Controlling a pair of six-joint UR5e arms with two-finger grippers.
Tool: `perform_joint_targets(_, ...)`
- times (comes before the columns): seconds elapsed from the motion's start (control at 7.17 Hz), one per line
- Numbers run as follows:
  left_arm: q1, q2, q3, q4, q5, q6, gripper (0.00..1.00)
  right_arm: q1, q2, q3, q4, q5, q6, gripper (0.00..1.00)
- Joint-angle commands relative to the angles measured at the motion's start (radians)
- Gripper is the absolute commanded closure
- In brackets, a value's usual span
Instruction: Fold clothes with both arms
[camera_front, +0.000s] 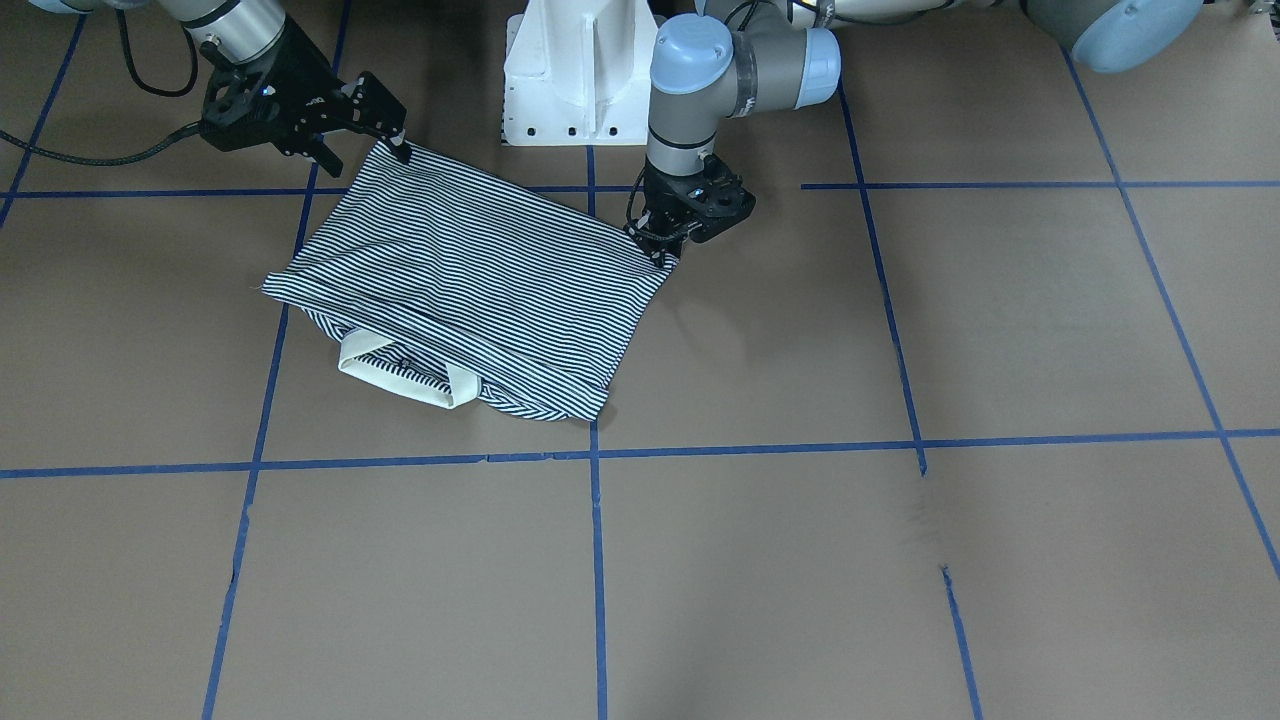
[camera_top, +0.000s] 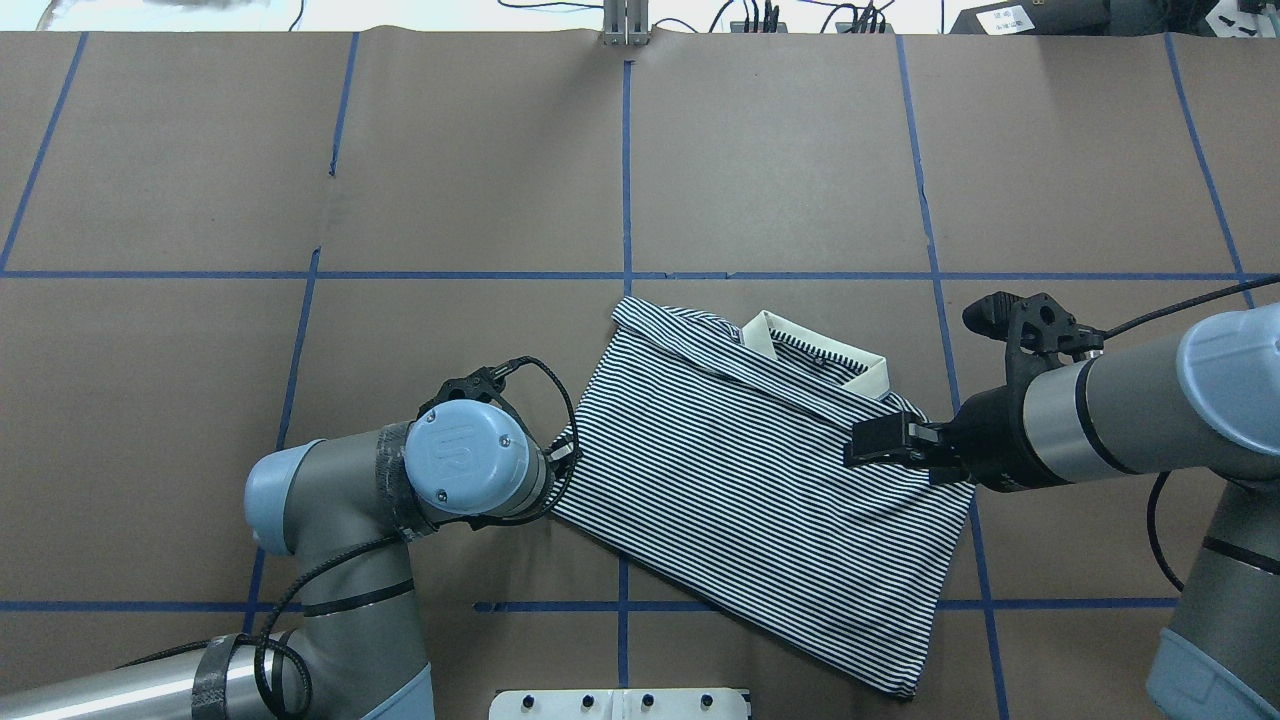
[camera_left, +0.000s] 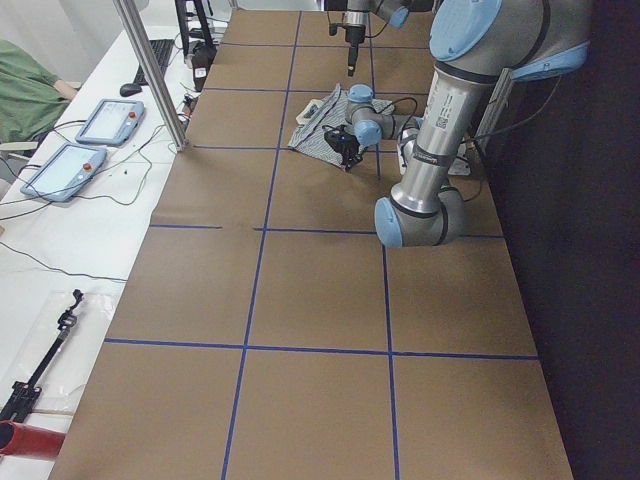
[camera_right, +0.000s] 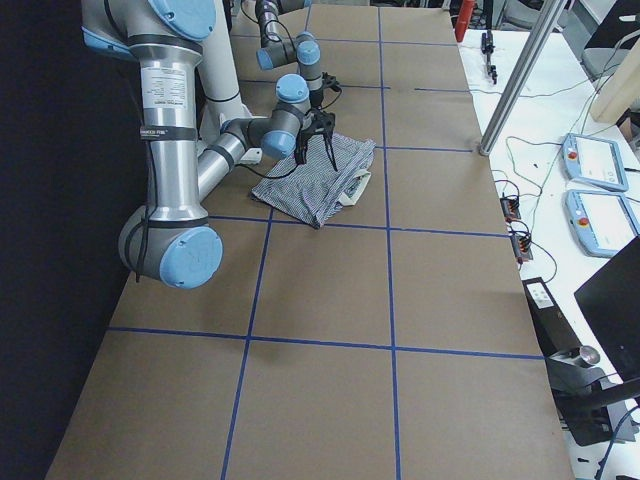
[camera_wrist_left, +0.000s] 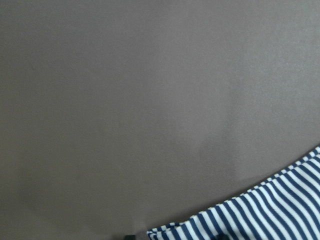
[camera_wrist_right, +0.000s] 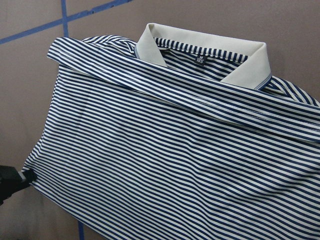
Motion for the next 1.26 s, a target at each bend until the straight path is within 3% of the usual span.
perform_joint_targets(0.0, -0.003, -0.001, -0.011, 0.001, -0.003, 0.028, 1.0, 0.0, 0.0, -0.001, 0.0, 0.001, 0.0, 0.0)
perform_joint_targets(0.84, -0.214, -0.018, 0.024, 0.041, 0.002, 0.275, 1.0, 0.0, -0.003, -0.008, 0.002, -0.013, 0.0, 0.0)
perform_joint_targets(1.12, -0.293, -0.065, 0.169, -0.081, 0.009, 0.387, 1.0, 0.0, -0.002, -0.015, 0.002, -0.016, 0.0, 0.0)
